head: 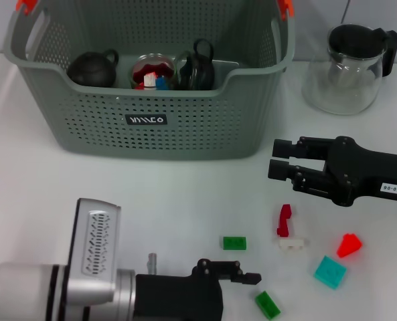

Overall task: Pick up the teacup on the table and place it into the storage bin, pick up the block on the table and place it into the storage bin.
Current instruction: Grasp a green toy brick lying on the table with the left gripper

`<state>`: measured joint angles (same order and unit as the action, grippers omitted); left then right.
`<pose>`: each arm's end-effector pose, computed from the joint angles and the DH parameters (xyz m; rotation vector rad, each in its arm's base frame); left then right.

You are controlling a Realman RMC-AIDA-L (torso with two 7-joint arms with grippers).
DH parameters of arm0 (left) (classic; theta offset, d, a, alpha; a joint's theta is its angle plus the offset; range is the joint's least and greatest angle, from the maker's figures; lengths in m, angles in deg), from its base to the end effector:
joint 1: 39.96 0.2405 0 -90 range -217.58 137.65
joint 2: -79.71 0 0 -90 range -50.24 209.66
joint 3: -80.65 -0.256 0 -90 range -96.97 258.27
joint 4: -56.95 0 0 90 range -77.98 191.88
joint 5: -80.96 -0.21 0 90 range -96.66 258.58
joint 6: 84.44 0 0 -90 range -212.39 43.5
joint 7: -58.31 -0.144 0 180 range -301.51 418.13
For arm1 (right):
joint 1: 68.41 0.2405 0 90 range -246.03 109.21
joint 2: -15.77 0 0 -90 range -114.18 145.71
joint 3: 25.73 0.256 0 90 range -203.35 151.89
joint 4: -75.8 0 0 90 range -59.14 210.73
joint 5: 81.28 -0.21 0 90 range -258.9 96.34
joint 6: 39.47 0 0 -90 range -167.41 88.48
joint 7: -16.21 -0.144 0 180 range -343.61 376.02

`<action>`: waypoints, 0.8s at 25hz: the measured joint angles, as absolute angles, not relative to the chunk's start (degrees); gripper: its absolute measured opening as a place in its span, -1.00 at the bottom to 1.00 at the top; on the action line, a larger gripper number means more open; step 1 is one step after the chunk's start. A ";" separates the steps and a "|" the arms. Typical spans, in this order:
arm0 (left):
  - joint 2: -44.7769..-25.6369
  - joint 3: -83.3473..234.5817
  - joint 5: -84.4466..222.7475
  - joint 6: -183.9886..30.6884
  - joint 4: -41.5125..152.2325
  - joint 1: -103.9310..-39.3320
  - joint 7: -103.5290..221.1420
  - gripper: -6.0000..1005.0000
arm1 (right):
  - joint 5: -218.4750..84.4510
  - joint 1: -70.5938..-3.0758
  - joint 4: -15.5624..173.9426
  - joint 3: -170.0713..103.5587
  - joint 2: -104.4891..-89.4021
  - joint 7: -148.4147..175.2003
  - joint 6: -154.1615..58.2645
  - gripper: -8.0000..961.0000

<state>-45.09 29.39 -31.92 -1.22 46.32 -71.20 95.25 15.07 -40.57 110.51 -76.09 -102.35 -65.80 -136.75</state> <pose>-0.2519 0.2376 -0.1297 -3.0010 -0.0699 -0.7667 0.2327 0.3091 -0.0010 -2.7702 0.6604 1.0886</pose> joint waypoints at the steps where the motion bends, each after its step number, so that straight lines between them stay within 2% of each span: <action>1: -45.09 29.44 -31.17 -2.22 47.53 -71.73 94.08 0.43 | 15.07 -40.55 110.51 -76.09 -102.36 -65.80 -136.76 0.03; 20: -45.10 30.97 -26.76 -11.90 59.98 -75.97 80.26 0.39 | 15.07 -40.51 110.51 -76.09 -102.45 -65.80 -136.77 0.03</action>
<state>-45.10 30.97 -26.76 -11.90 59.98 -75.97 80.26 15.07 -40.51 110.51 -76.09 -102.45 -65.80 -136.77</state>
